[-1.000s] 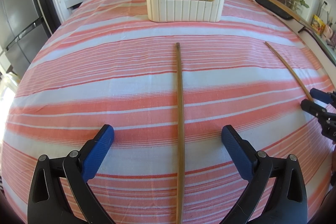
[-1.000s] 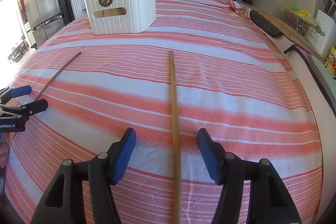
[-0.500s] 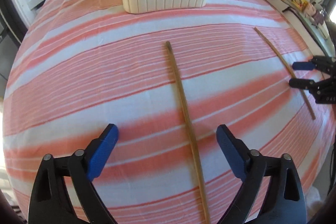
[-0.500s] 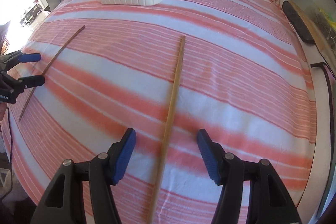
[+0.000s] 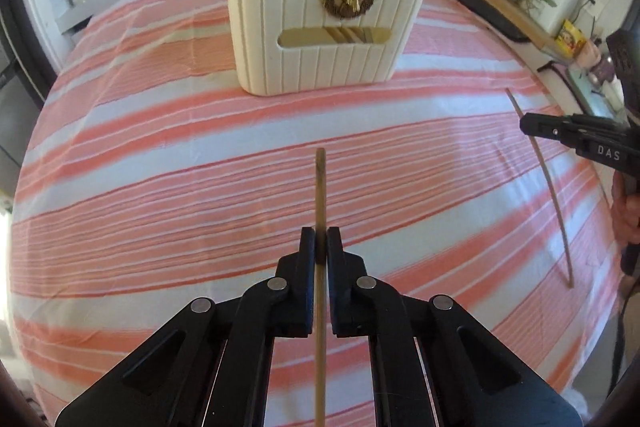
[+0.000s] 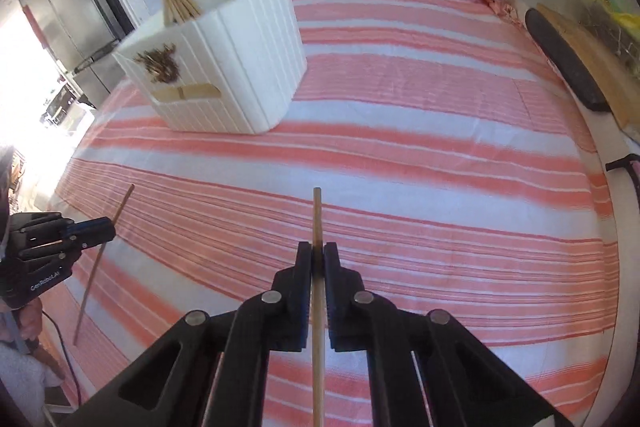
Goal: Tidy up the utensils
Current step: 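Carry both chopsticks over the holder box and lower them inside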
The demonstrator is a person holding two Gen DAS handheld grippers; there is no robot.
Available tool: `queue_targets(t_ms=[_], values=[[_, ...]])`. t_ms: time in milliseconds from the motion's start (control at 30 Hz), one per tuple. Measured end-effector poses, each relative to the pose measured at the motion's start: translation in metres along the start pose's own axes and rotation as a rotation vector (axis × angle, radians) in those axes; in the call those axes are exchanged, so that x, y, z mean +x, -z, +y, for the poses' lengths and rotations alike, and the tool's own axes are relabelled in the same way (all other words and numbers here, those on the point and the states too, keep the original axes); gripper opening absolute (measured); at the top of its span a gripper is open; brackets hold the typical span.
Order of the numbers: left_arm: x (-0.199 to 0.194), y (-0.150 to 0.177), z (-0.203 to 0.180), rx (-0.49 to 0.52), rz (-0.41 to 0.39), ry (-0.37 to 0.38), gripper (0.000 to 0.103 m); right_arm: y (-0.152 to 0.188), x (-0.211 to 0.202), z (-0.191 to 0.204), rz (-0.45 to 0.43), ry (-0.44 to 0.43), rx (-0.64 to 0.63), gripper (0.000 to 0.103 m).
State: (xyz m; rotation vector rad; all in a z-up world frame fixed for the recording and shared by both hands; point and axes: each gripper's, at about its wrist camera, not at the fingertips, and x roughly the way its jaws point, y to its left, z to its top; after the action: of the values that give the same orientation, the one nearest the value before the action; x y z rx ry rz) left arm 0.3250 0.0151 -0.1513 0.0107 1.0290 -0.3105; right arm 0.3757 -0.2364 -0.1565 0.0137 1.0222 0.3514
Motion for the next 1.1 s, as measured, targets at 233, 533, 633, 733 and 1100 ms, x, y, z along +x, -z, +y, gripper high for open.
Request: queue_targets(t_ms=[233,533,633,733,1100], values=[[-0.097,0.015,0.001,-0.019,-0.221,0.085,0.004,0.016,-0.104,0.024,-0.217,-0.066,-0.092,0.006],[-0.189,-0.035,0.018,-0.079,-0.505,0.158,0.004,-0.019,-0.186,0.044,-0.498,-0.047,-0.129,0.006],[-0.216,-0.078,0.024,-0.091,-0.608,0.140,0.004,-0.063,-0.204,0.050,-0.585,-0.038,-0.129,0.006],[-0.223,-0.121,0.031,-0.109,-0.670,0.114,0.004,-0.107,-0.216,0.058,-0.655,-0.043,-0.138,0.006],[-0.110,-0.197,0.049,-0.130,-0.545,-0.009,0.004,-0.190,-0.147,0.085,-0.663,-0.076,-0.183,0.006]])
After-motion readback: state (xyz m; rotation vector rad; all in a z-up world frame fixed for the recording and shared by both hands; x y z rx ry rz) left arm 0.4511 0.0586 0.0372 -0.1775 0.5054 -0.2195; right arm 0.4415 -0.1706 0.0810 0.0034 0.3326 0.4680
